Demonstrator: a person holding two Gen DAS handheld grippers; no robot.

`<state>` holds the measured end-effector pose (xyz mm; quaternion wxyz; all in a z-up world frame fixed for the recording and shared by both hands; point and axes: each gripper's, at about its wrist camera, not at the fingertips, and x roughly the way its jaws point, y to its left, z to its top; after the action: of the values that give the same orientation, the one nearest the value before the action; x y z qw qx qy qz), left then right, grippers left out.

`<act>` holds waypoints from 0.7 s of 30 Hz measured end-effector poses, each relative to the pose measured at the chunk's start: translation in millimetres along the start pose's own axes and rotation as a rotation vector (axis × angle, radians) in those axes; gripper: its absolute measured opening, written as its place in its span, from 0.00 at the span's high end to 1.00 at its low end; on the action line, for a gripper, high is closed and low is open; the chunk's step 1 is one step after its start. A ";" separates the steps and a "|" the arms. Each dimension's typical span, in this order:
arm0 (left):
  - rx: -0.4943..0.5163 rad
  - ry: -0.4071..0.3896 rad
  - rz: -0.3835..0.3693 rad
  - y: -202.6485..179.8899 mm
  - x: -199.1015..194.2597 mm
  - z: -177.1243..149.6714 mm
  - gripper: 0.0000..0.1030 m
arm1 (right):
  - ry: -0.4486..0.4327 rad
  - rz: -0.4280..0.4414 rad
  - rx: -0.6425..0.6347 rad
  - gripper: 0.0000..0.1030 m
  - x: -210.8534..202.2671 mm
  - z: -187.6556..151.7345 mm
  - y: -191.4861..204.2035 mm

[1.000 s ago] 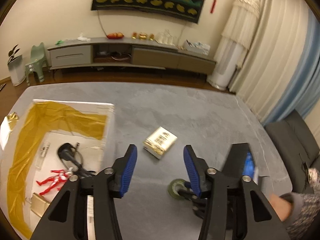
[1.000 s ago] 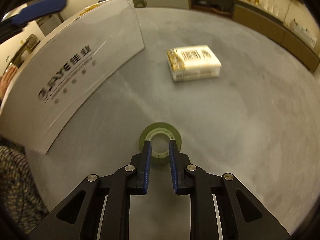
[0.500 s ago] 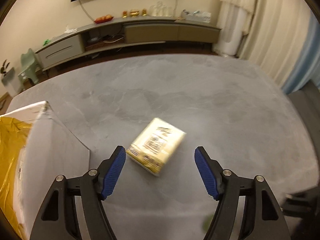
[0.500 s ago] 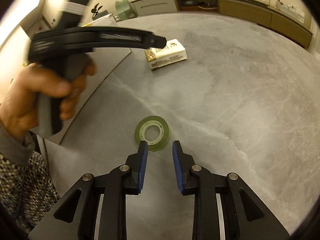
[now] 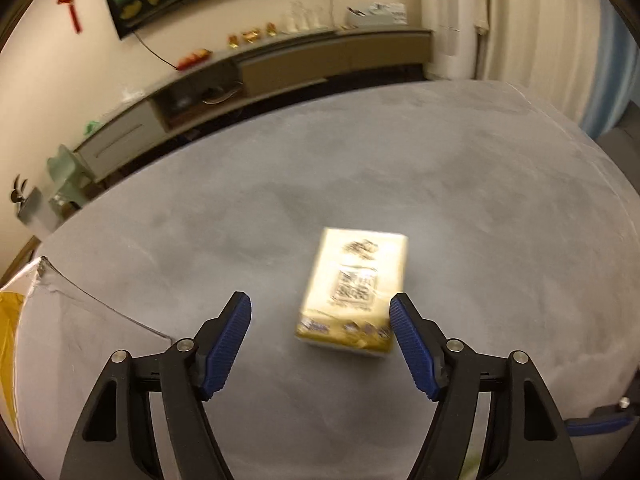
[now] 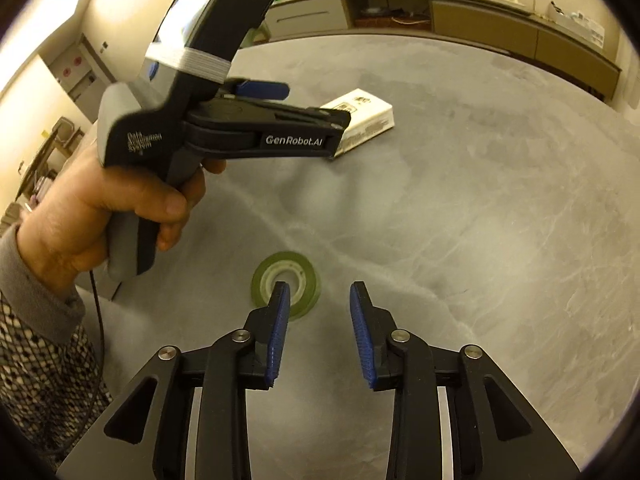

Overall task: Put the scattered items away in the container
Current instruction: 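Grasp the gold tissue pack with the left tool while the right tool lowers onto the green tape, then lift the tissue pack with the left tool while the right tool grasps the green tape roll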

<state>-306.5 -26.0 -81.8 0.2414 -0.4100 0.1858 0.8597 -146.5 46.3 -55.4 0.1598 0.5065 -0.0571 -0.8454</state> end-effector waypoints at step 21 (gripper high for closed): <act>-0.090 0.049 -0.126 -8.6 19.9 0.9 0.48 | 0.041 -0.052 -0.110 0.67 32.1 -3.7 26.6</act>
<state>-313.1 -13.3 -98.1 0.2716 -0.4523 0.1270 0.8400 -151.6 11.0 -77.3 0.1666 0.5153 0.0058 -0.8407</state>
